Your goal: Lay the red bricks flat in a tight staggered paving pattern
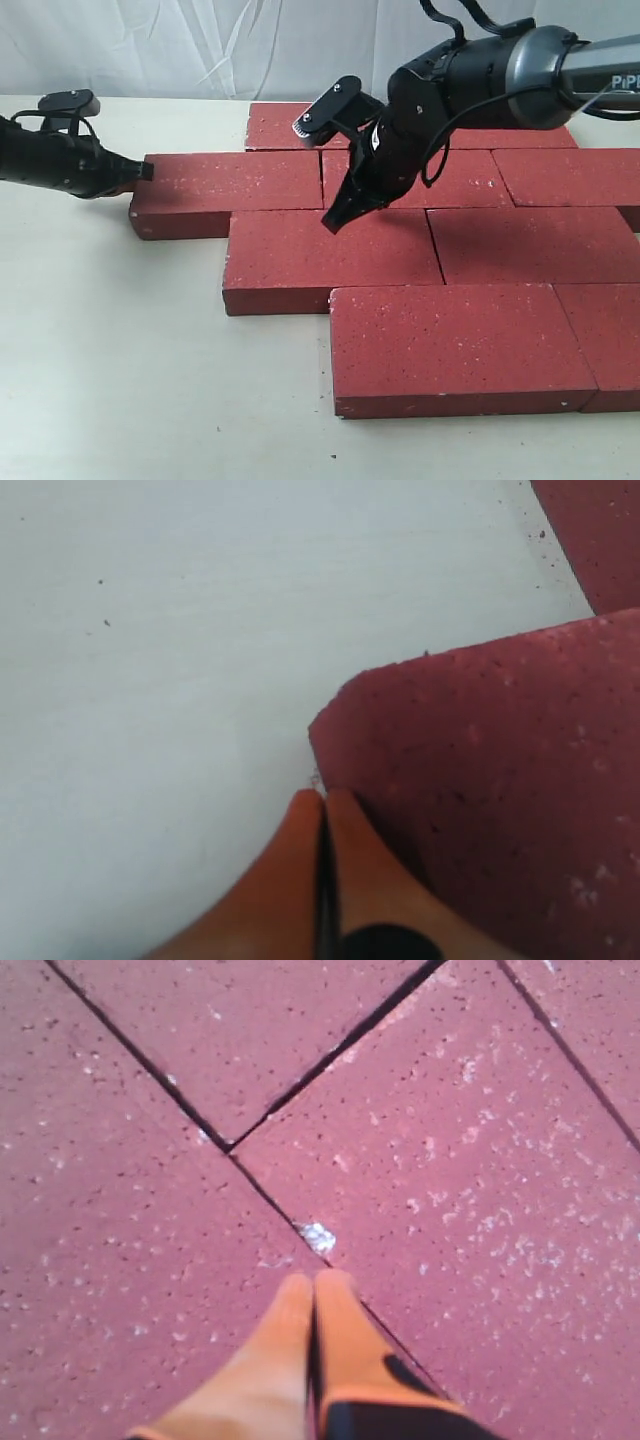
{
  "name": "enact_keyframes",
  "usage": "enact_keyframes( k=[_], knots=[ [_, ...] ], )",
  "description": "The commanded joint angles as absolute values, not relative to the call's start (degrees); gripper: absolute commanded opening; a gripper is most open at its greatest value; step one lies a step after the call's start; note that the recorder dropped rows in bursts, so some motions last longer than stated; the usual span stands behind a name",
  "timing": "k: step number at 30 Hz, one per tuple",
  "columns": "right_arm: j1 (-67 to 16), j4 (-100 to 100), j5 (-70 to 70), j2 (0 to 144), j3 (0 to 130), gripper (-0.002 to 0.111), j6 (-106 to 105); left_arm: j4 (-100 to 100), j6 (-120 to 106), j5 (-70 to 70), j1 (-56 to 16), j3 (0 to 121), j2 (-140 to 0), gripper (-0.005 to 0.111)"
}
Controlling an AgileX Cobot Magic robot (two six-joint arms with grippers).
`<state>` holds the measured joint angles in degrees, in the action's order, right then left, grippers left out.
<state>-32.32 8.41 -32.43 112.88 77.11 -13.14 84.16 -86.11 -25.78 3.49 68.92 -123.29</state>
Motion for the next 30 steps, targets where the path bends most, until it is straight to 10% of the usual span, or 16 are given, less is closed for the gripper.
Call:
enact_keyframes(
  k=[1, 30],
  knots=[
    [-32.0, 8.5, -31.0, 112.0, 76.6, -0.001, -13.5, 85.3, -86.3, -23.3, 1.5, 69.7, -123.6, 0.000],
    [-35.4, -10.4, -20.1, 117.9, 79.3, -0.001, -26.3, 82.2, -85.4, -7.6, 0.4, 70.2, -122.8, 0.000]
  ],
)
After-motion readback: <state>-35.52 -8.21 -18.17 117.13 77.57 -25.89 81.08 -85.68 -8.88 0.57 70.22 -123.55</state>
